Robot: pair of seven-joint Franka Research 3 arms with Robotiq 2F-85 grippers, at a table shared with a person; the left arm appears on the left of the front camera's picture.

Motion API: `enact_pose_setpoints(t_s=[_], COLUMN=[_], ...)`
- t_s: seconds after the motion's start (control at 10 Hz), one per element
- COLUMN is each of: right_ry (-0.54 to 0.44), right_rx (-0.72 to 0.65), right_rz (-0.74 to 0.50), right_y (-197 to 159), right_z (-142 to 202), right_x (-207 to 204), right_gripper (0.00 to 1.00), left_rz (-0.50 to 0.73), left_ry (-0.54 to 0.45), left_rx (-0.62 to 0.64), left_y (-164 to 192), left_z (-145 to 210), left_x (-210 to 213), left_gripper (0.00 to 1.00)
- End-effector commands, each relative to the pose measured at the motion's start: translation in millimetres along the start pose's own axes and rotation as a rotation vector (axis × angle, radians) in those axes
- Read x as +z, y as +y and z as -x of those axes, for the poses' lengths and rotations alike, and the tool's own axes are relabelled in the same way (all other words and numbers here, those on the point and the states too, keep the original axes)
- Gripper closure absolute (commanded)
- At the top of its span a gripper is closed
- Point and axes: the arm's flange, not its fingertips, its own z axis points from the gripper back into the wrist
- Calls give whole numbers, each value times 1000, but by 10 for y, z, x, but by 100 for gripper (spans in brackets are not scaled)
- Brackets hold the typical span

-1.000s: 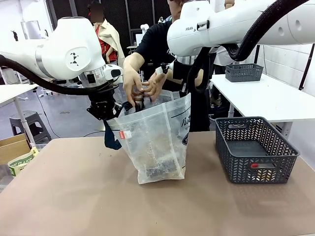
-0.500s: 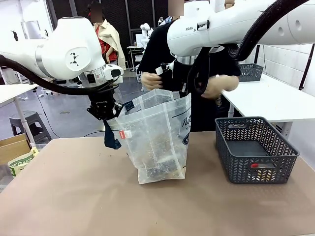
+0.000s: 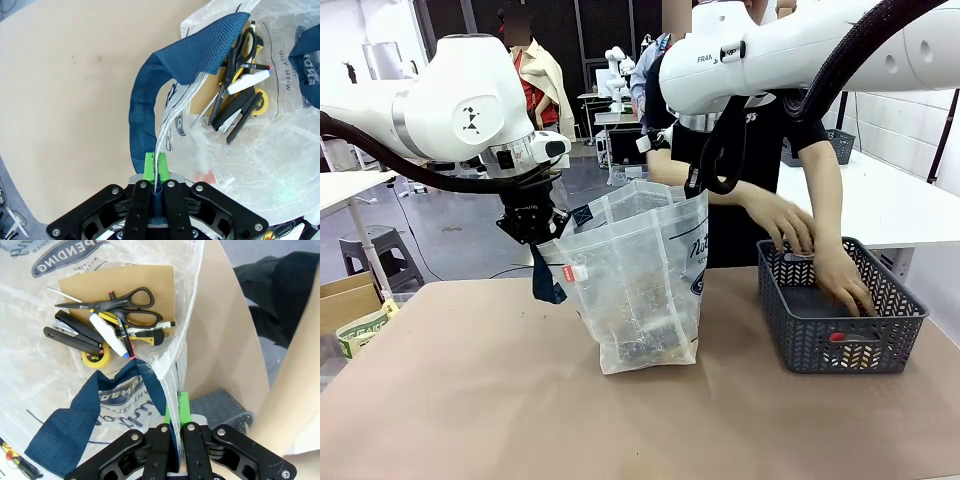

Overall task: Transfer purchased items from the store into the shopping bag.
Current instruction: Move the Reusable shopping bag to the right side of the table.

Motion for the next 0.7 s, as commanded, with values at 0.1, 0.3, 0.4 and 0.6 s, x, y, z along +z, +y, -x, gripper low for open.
enact_pose_setpoints(t_s=[0.1, 0.3, 0.4, 0.6], right_ry=[-1, -1, -1, -1], right_rx=[-6, -6, -6, -6], right_rz=[3, 3, 3, 3], right_y=[-5, -5, -5, -5], right_z=[11, 11, 11, 11], right_x=[12, 12, 12, 12], right_gripper=[100, 100, 100, 100], left_rz=[5, 5, 5, 5], left_ry=[-1, -1, -1, -1], left_rx=[10, 10, 10, 10], left_y=[7, 7, 7, 7], left_z=[3, 3, 3, 3], left_x=[18, 18, 18, 18], left_gripper=[100, 100, 100, 100])
